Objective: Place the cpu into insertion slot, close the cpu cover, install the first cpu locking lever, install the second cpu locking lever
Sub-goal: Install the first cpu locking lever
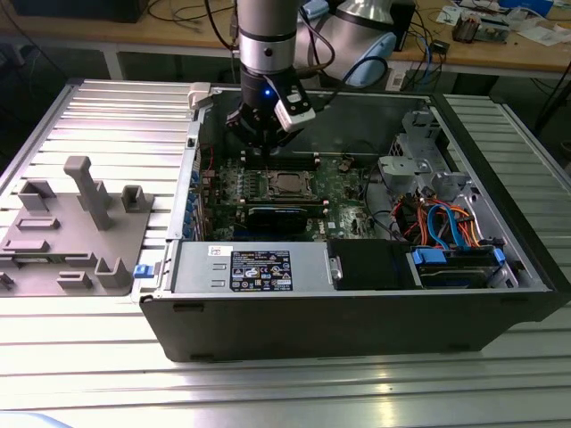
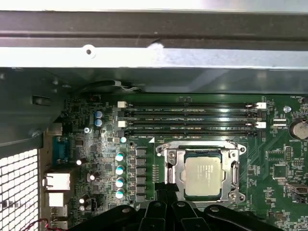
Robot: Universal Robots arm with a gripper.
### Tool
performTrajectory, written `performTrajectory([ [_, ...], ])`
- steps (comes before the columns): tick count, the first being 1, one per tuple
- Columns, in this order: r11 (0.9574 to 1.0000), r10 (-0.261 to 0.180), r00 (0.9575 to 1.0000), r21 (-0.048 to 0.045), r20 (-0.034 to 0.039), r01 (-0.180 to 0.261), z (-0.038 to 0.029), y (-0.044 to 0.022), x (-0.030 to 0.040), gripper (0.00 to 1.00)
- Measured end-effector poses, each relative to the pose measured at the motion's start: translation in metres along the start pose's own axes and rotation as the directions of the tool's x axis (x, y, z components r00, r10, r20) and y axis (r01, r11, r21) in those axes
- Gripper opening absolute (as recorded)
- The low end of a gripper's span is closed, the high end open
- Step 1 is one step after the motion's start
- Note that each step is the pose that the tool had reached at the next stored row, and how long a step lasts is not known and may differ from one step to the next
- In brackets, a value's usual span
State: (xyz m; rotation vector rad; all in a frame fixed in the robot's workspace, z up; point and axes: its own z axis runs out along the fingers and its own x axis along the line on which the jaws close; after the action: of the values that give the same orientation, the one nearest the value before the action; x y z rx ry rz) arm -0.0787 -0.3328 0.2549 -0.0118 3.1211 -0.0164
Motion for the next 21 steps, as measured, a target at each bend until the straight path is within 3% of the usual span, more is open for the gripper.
performTrajectory([
  [14,1.0,-0.008,1.0,-0.0002,0.0001,0.008,0.0002,0.0026,0.0104,0.11],
  [21,1.0,-0.009,1.0,-0.0003,0.0001,0.009,0.0003,0.003,0.0119,0.11],
])
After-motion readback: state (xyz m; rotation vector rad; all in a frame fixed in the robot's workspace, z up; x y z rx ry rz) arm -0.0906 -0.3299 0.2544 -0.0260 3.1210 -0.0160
